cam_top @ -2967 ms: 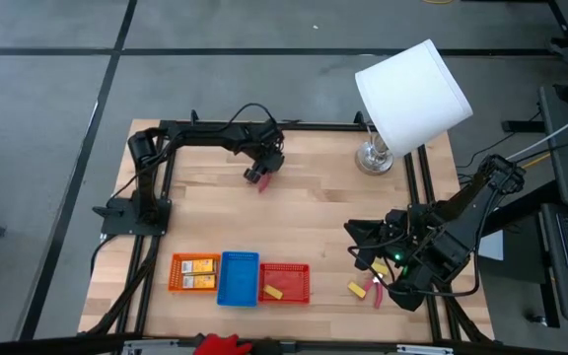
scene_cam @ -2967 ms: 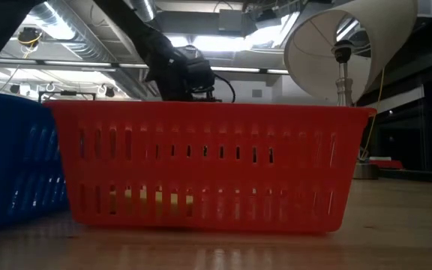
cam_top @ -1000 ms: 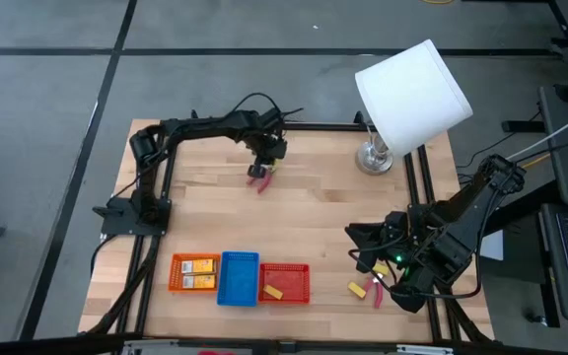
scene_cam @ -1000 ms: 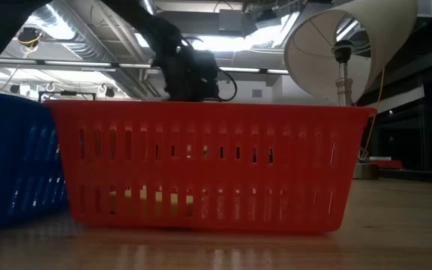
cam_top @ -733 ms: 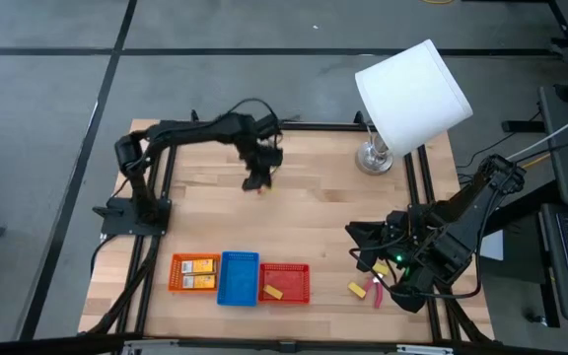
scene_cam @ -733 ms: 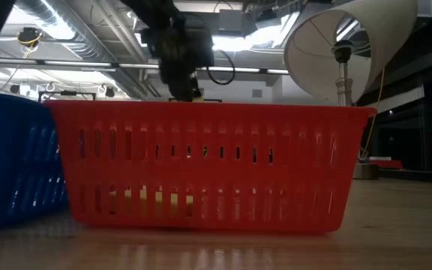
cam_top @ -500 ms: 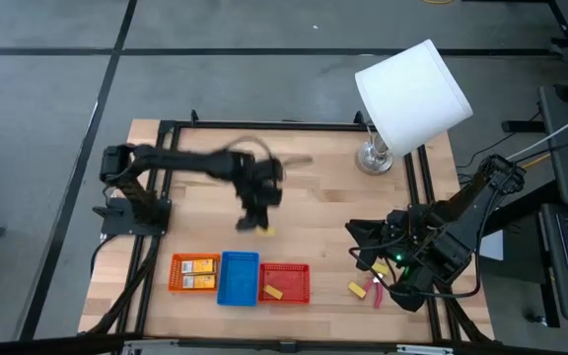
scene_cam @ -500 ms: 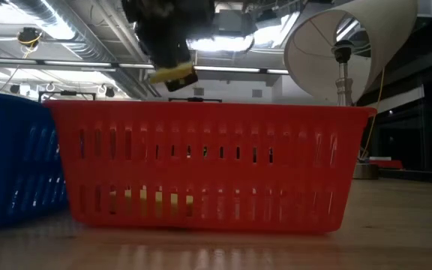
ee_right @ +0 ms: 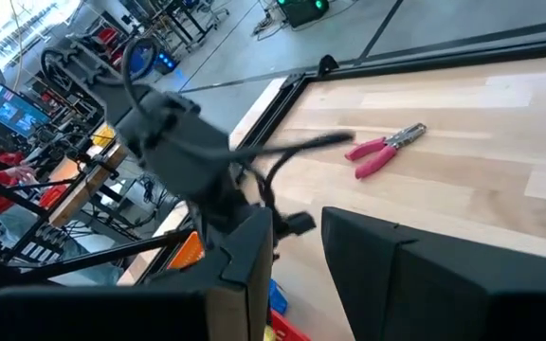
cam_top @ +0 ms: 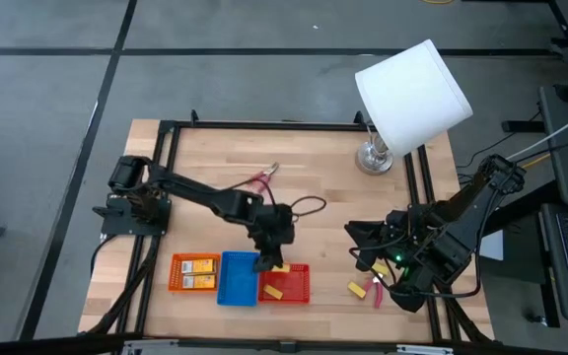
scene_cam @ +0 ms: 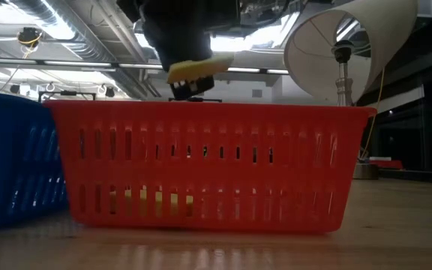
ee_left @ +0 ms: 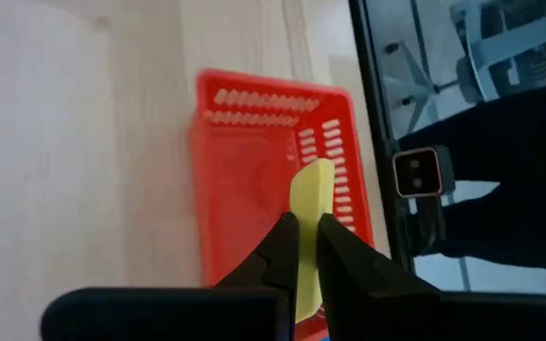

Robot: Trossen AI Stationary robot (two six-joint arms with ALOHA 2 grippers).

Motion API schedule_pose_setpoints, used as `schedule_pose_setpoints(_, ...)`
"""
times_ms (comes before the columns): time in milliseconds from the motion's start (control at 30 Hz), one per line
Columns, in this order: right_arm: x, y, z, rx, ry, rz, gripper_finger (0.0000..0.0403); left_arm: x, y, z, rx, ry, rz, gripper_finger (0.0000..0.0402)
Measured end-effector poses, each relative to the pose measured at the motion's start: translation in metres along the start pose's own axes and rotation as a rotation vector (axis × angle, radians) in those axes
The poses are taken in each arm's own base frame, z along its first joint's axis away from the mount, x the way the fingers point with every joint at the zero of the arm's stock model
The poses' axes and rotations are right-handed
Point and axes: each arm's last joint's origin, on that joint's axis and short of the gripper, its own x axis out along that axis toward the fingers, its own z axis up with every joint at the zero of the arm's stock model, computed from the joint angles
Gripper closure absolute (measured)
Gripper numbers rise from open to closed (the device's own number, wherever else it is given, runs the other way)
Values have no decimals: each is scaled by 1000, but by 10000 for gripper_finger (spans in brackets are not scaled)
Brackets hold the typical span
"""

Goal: Pick & Place School Supplies
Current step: Put the eraser into the red bin

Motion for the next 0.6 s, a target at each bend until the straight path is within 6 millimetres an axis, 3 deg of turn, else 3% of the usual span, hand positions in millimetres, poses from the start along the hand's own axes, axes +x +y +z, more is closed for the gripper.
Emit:
schedule_pose_setpoints(267, 0, 0, 0, 2, 0, 0, 305, 10, -18, -3, 36, -34, 28, 385)
schedule_pose_setpoints(600, 0, 0, 0, 0, 0, 2, 305, 29, -10, -8, 21, 14, 31, 385)
